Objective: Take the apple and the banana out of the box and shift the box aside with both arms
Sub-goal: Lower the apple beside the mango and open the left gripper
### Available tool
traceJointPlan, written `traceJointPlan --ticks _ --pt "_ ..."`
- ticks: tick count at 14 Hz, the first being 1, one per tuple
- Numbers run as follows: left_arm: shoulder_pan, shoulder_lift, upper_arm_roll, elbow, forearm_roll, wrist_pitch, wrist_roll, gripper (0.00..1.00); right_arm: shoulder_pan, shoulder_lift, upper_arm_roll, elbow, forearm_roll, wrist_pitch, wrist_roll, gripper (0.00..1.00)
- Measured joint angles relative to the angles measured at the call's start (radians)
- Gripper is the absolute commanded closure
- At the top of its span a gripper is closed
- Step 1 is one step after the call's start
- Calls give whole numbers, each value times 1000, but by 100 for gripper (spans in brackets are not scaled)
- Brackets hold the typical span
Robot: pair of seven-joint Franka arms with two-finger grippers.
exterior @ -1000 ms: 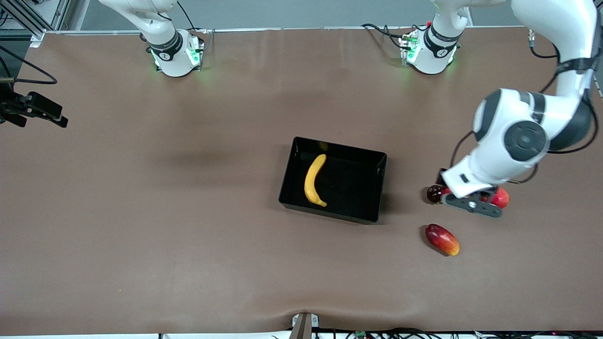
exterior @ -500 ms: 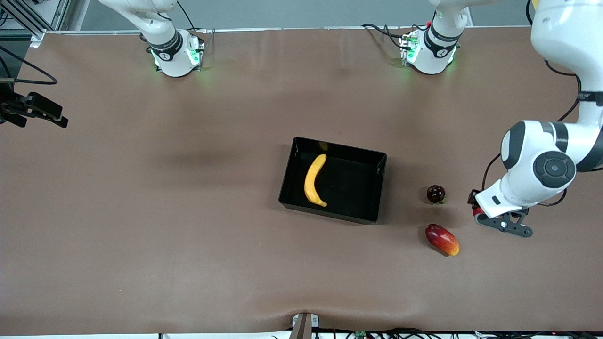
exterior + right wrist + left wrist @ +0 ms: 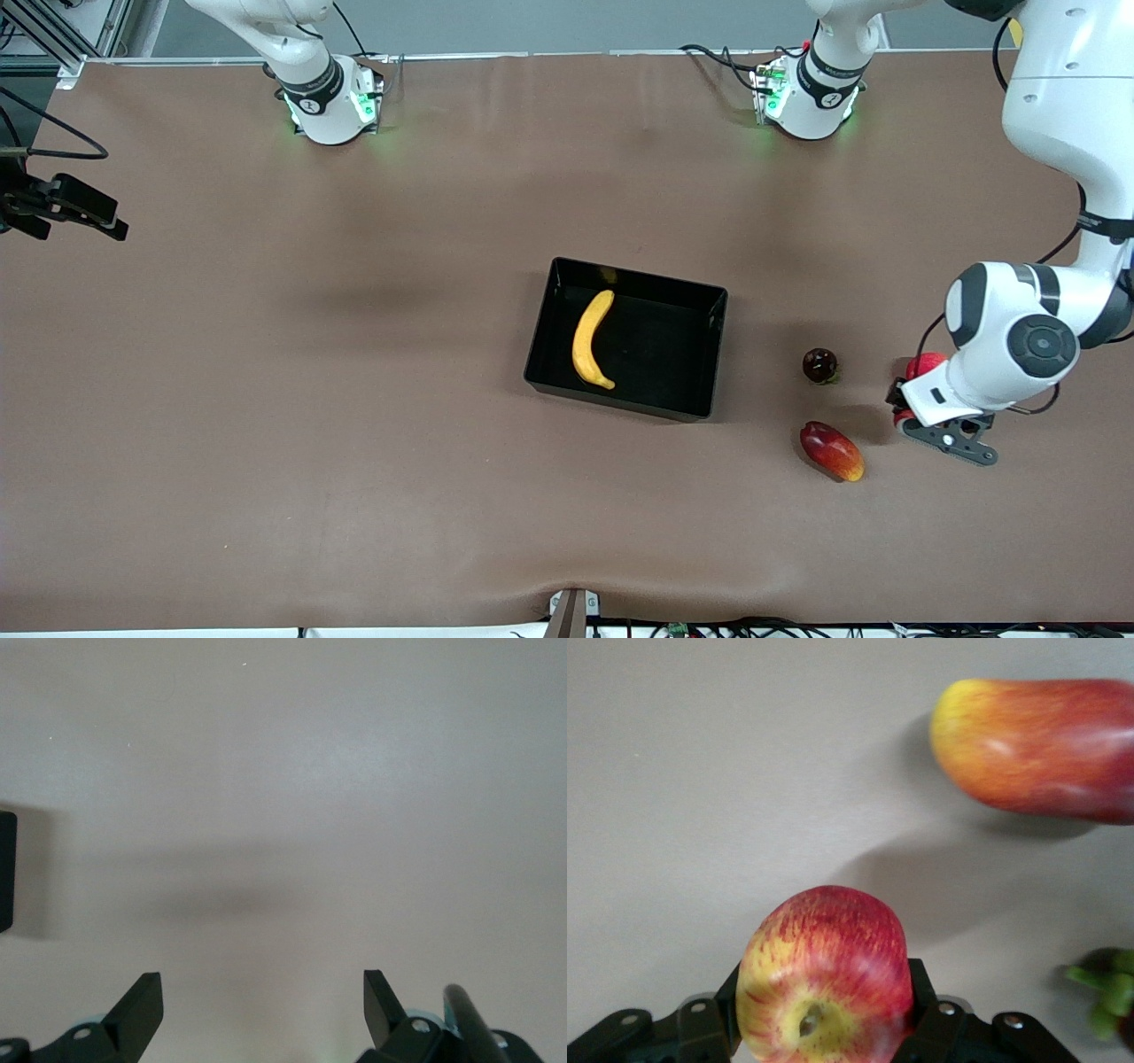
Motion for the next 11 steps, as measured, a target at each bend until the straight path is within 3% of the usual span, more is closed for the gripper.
traceJointPlan --ticks 11 --pt "13 176 -6 156 0 50 26 100 0 0 0 0 0 0 0 0"
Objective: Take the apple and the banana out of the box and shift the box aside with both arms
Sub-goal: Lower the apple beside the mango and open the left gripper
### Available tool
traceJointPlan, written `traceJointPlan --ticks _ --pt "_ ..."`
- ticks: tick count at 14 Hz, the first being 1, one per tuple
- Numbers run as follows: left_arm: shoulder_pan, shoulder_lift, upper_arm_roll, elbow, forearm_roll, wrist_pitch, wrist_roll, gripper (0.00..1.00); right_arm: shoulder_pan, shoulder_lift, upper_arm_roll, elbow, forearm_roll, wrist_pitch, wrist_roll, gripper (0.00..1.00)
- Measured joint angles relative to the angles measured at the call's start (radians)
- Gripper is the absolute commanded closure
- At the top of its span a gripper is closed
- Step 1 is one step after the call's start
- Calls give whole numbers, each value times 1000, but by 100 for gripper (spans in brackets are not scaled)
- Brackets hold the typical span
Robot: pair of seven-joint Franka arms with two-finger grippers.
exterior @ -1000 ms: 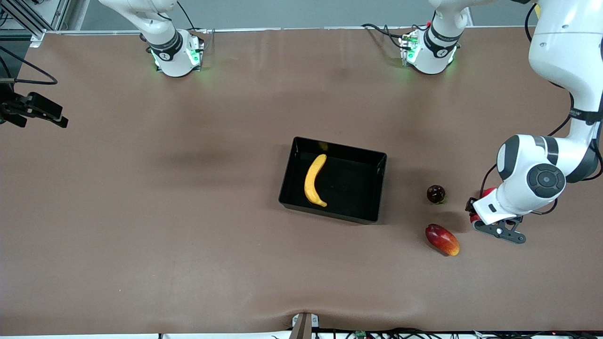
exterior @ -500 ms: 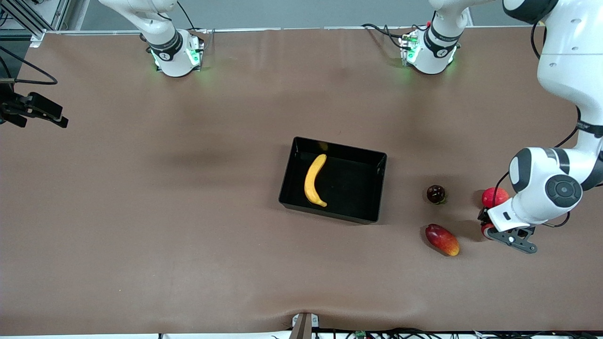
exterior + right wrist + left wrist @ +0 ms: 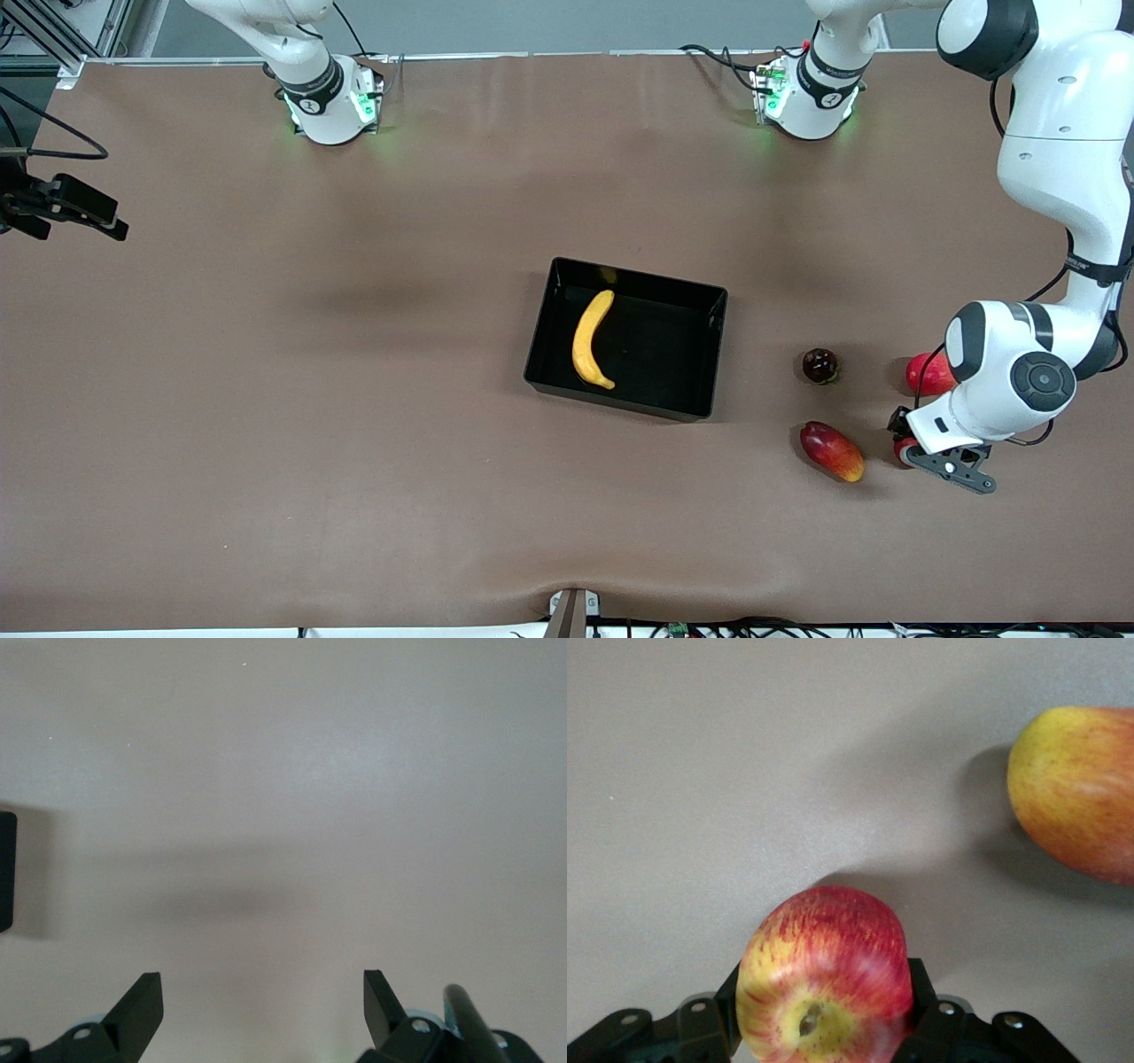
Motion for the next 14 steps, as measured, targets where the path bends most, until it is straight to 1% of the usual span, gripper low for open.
traceJointPlan --ticks 1,2,3,4,8,10,12,14 --pt "0 4 0 7 0 0 -2 100 0 0 0 0 0 0 0 0" --pt "0 9 0 13 0 0 -7 75 0 0 0 0 0 0 0 0" --pt "0 12 0 16 0 0 -15 6 0 0 0 0 0 0 0 0" --pt "0 13 0 17 0 0 -22 0 0 0 0 0 0 0 0 0" --pt "2 11 0 36 -29 0 -64 0 0 0 0 0 0 0 0 0" --pt "0 -6 -4 47 -30 -6 -110 0 0 0 0 0 0 0 0 0" --pt "-2 -50 -21 54 -30 -63 -137 0 0 0 0 0 0 0 0 0" --pt "-5 -110 -69 57 -31 -152 -173 0 0 0 0 0 0 0 0 0"
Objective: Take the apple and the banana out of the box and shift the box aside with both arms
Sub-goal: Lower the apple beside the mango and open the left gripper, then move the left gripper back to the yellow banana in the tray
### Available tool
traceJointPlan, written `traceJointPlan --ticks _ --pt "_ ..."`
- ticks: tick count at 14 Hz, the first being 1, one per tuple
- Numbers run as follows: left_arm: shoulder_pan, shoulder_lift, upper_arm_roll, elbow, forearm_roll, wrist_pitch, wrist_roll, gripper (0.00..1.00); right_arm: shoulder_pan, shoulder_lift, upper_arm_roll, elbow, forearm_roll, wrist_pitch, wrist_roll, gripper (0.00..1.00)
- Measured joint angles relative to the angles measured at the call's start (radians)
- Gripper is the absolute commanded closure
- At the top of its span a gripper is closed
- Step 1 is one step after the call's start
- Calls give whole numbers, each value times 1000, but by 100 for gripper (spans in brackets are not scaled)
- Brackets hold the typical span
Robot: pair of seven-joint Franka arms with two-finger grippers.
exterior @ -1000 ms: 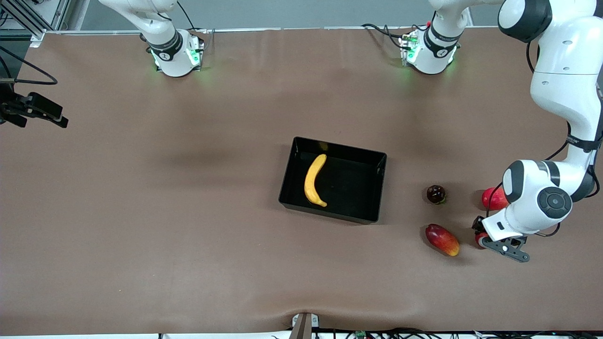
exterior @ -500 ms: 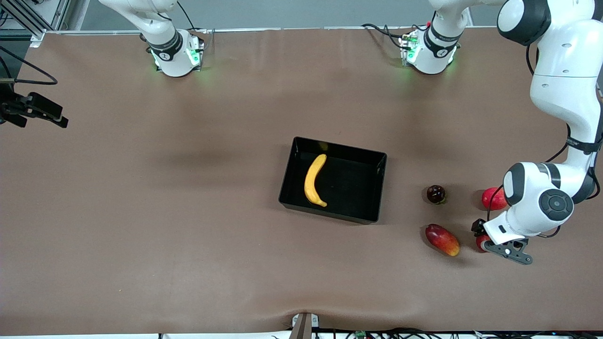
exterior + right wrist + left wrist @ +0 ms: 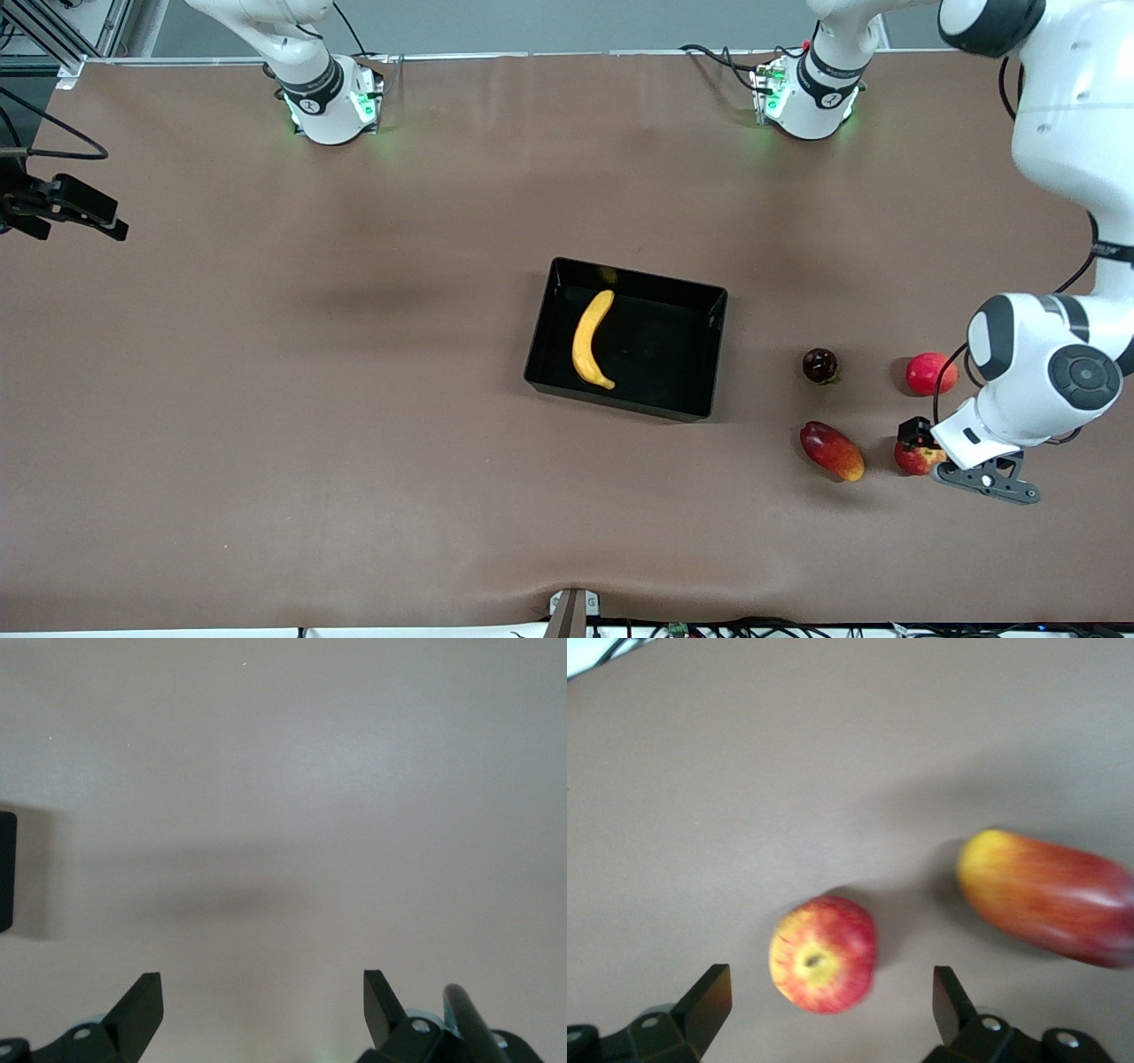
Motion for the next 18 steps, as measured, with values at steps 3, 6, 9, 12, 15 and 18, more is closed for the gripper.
traceJointPlan --ticks 3,6,9,12,15,18 --pt "-10 -75 -100 -16 0 -106 -72 0 0 0 0 0 0 0 0 0" --pt "-26 -106 -208 -51 0 -136 -204 0 0 0 0 0 0 1 0 0" --pt "-133 -107 -257 -67 0 -158 -359 0 0 0 0 0 1 3 0 0" --pt "-299 -93 -256 -73 0 -159 -562 0 0 0 0 0 1 3 0 0" --pt "-403 -61 -252 -63 0 -155 -672 0 0 0 0 0 1 3 0 0" --pt "-486 -9 -231 -47 0 -110 -791 0 0 1 0 0 1 5 0 0"
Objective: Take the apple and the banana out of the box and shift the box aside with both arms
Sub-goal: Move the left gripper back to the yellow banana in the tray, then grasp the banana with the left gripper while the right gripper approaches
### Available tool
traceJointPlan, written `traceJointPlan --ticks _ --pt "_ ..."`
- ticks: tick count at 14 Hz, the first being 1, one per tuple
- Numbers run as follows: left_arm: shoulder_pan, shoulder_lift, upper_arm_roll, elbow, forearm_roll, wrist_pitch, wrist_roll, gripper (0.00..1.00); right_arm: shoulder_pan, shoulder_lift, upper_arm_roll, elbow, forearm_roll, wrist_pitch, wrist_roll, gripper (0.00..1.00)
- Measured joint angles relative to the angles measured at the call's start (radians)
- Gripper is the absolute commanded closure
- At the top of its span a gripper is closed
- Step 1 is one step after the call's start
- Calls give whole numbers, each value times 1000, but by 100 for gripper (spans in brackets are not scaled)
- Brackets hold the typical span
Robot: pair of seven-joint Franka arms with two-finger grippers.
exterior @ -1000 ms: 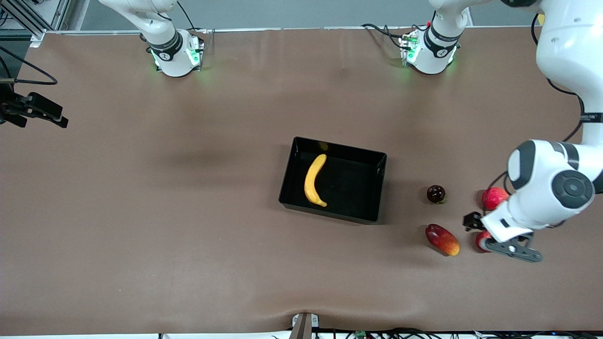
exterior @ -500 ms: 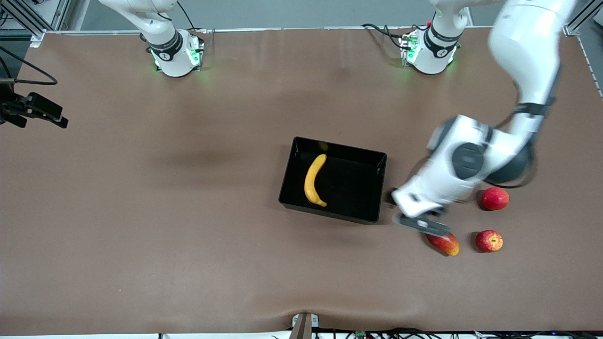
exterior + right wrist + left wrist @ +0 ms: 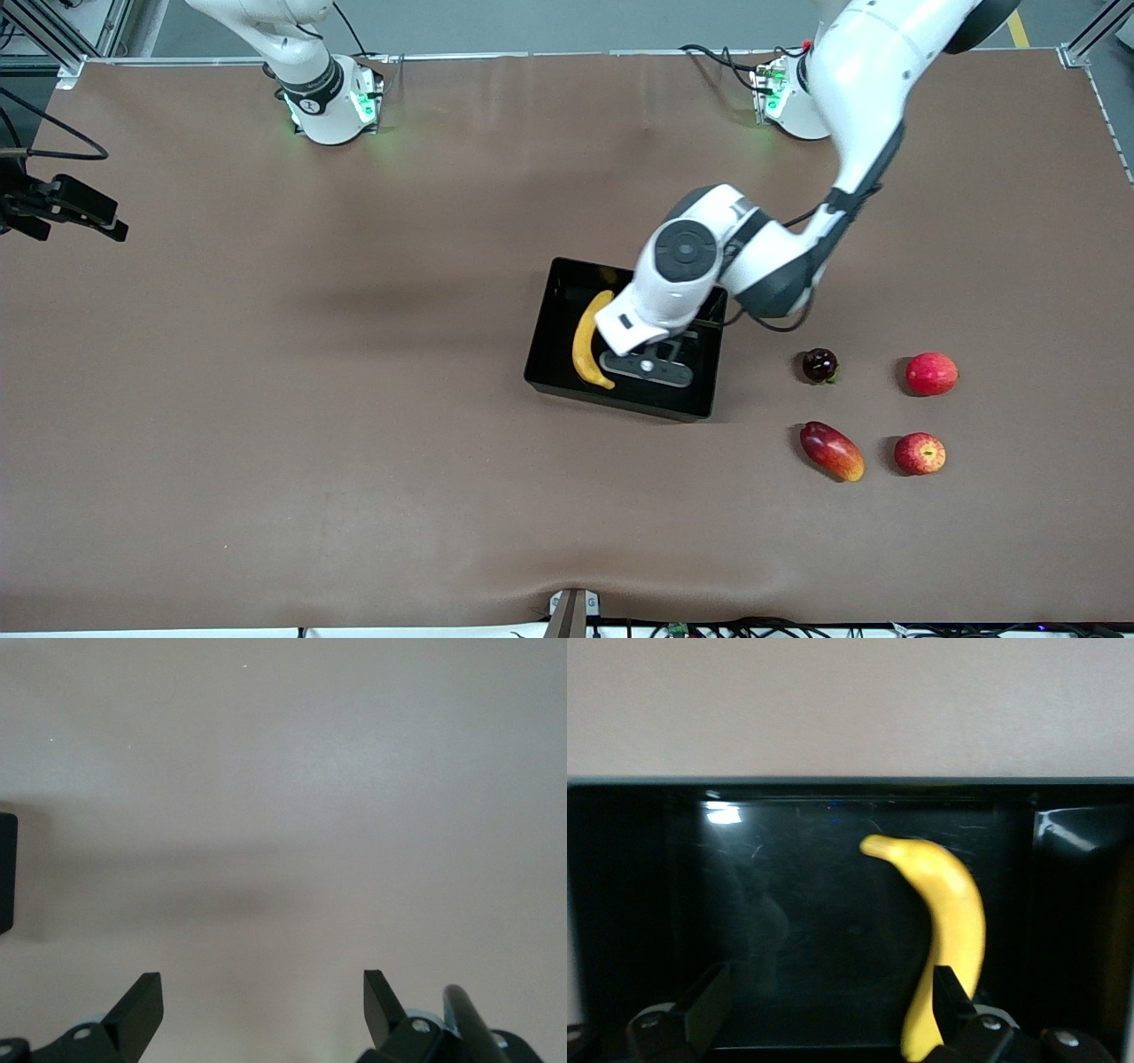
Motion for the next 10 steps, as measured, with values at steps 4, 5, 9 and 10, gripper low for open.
traceJointPlan --ticks 4,5,9,10 --pt "-100 91 37 2 31 113 -154 0 0 0 2 0 1 0 0 0" --pt "-118 113 46 3 43 135 -178 0 0 0 2 0 1 0 0 0" --pt "-133 169 62 6 79 164 -192 48 0 21 3 -3 1 -4 0 0" --pt "-134 175 62 7 84 165 -192 65 0 46 4 -5 0 -4 0 0"
